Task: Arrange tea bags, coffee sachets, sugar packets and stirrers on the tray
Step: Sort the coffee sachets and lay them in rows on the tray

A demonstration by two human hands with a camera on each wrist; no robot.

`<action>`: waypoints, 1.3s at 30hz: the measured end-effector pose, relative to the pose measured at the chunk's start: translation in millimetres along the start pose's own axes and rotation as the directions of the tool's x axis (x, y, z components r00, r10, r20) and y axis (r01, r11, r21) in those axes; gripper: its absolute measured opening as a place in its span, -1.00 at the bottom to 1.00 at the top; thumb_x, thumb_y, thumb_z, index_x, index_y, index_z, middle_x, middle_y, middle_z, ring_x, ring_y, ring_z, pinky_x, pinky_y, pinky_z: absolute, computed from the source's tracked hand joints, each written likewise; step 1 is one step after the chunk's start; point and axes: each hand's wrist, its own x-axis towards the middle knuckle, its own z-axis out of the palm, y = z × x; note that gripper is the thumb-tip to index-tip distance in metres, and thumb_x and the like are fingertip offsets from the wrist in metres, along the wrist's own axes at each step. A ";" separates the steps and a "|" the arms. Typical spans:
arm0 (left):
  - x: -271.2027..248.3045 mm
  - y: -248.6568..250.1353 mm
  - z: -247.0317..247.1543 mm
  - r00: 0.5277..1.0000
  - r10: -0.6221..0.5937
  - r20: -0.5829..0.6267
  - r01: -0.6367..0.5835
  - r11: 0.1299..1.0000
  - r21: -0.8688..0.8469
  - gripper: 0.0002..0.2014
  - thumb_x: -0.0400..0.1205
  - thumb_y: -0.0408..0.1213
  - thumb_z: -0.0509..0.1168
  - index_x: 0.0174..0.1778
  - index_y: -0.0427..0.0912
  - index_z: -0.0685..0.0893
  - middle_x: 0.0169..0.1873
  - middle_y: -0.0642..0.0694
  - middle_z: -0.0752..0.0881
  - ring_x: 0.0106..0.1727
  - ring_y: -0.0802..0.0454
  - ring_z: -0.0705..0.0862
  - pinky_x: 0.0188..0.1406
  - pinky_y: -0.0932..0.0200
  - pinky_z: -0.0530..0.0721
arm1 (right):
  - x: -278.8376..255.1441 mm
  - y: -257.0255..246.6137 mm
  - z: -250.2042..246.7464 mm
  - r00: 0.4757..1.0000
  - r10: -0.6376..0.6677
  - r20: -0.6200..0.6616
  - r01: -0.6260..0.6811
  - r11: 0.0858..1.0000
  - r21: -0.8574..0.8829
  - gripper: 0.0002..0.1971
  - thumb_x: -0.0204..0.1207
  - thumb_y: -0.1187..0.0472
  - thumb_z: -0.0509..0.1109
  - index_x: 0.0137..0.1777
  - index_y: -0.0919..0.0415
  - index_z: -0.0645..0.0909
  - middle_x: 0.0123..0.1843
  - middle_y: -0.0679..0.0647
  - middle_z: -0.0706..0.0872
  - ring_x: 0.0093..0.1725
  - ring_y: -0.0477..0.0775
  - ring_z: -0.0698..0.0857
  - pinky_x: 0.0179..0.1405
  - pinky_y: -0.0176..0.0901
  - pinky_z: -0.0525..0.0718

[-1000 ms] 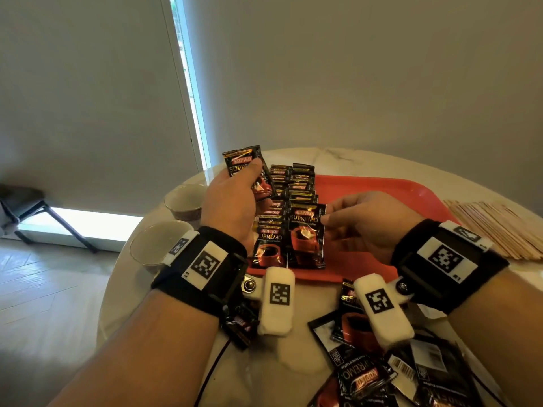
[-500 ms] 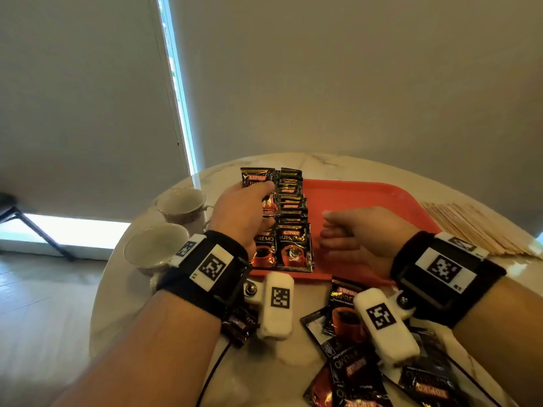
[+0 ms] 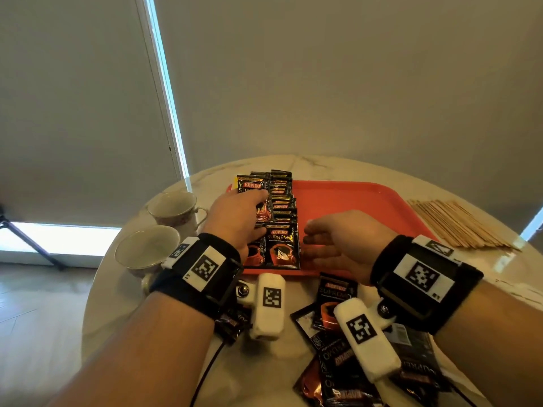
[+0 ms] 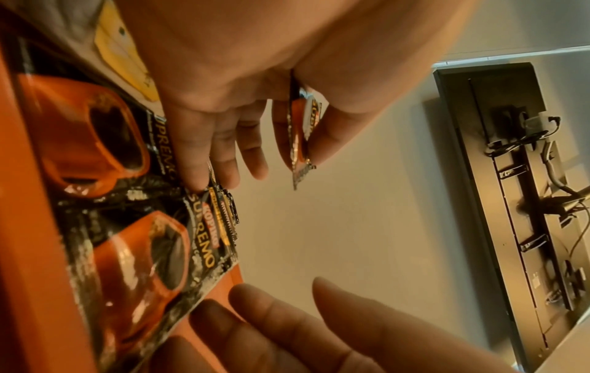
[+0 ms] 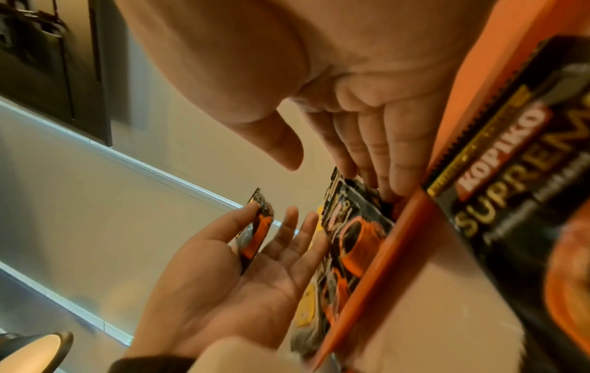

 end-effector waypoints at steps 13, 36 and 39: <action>9.2 0.7 -5.5 0.999 -0.023 -0.034 0.020 0.995 -0.098 -0.97 0.76 -0.28 0.38 0.04 -0.09 0.73 -0.19 -0.05 0.89 -0.10 0.02 0.89 -0.25 0.10 0.80 | 88.6 -22.2 -0.1 0.997 -0.031 0.075 0.004 0.942 0.334 -0.32 0.69 -0.19 0.32 0.60 0.30 0.40 0.48 0.26 0.62 0.25 0.19 0.71 0.06 0.05 0.68; 17.8 -2.4 -9.6 0.994 0.035 -0.105 -0.052 0.985 -0.166 -0.95 0.75 -0.32 0.34 0.07 -0.16 0.71 -0.37 0.02 0.85 -0.35 0.11 0.83 -0.34 0.11 0.74 | 170.1 -55.8 -8.3 0.997 -0.018 0.079 -0.005 0.961 0.278 -0.19 0.69 -0.28 0.24 0.68 0.37 0.29 0.56 0.34 0.54 0.54 0.35 0.53 0.61 0.26 0.43; 20.5 -3.4 -10.3 0.994 0.027 -0.105 -0.045 0.984 -0.170 -0.96 0.75 -0.31 0.35 0.07 -0.15 0.69 -0.39 0.04 0.85 -0.34 0.10 0.82 -0.34 0.10 0.73 | 178.9 -60.1 -10.9 0.998 -0.018 0.052 0.002 0.959 0.282 -0.21 0.70 -0.26 0.23 0.70 0.34 0.28 0.63 0.33 0.46 0.62 0.36 0.45 0.58 0.28 0.42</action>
